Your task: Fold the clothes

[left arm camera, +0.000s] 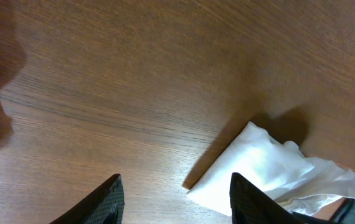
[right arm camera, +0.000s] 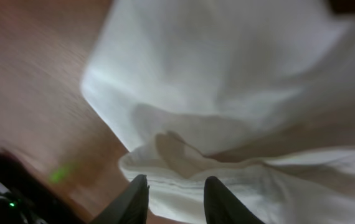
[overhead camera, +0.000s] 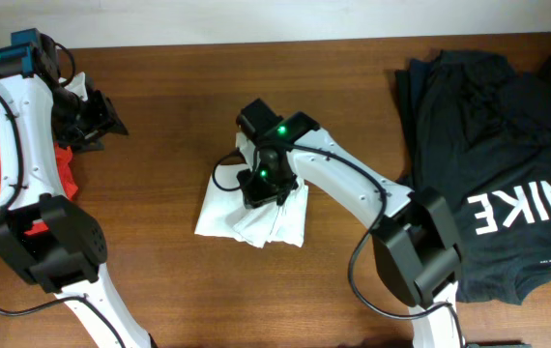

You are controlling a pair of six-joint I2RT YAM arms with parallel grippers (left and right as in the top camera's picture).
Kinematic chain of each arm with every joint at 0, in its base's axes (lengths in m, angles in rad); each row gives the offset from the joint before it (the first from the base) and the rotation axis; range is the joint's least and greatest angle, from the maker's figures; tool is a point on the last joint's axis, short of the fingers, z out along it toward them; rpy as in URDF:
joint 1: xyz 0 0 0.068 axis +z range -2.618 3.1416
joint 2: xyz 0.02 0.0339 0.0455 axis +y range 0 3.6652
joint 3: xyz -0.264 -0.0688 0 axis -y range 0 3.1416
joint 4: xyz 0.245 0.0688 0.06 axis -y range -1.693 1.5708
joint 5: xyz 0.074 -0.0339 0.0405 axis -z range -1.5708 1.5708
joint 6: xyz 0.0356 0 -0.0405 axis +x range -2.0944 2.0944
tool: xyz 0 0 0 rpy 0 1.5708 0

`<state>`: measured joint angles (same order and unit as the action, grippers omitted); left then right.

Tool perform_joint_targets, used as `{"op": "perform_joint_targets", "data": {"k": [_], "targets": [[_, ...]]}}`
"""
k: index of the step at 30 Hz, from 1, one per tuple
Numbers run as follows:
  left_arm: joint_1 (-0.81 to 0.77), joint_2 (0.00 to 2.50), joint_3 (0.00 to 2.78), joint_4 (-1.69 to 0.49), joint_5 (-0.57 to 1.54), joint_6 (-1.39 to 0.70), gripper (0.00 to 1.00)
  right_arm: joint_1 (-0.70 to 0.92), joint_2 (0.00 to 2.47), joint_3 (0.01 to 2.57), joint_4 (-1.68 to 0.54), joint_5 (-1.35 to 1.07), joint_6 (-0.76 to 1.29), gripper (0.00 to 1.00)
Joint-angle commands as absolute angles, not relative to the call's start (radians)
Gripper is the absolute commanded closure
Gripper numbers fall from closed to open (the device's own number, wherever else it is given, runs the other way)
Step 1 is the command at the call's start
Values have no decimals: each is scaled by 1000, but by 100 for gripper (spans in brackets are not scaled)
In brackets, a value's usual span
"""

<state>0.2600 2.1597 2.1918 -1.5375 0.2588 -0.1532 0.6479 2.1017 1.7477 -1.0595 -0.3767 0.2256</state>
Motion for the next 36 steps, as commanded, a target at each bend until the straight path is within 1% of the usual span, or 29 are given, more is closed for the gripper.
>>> {"op": "perform_joint_targets", "data": {"k": [1, 7, 9, 14, 17, 22, 23, 26, 28, 32, 36], "targets": [[260, 2128, 2206, -1538, 273, -144, 46, 648, 2129, 1754, -1115, -269, 211, 66], [260, 2128, 2206, -1542, 273, -144, 46, 609, 2134, 1754, -1233, -80, 231, 64], [260, 2128, 2206, -1541, 273, -144, 46, 578, 2134, 1754, -1298, -19, 304, 63], [260, 2128, 2206, -1544, 273, -144, 46, 503, 2132, 1755, -1399, 10, 459, 64], [260, 2128, 2206, -1545, 273, -143, 46, 490, 2108, 1757, -1398, -44, 394, 63], [260, 2128, 2206, -1542, 273, -144, 46, 542, 2007, 1806, -1352, -114, 268, 61], [260, 2128, 2206, -1542, 273, -143, 46, 557, 1988, 1808, -1319, -154, 243, 59], [260, 2128, 2206, -1542, 273, -144, 46, 590, 1983, 1806, -1240, -319, 190, 59], [260, 2128, 2206, -1541, 273, -144, 46, 617, 1997, 1788, -1181, -409, 187, 59], [260, 2128, 2206, -1543, 273, -143, 46, 661, 2030, 1755, -1110, -419, 199, 59], [260, 2128, 2206, -1542, 274, -144, 46, 670, 2080, 1737, -1052, -438, 194, 58]]}}
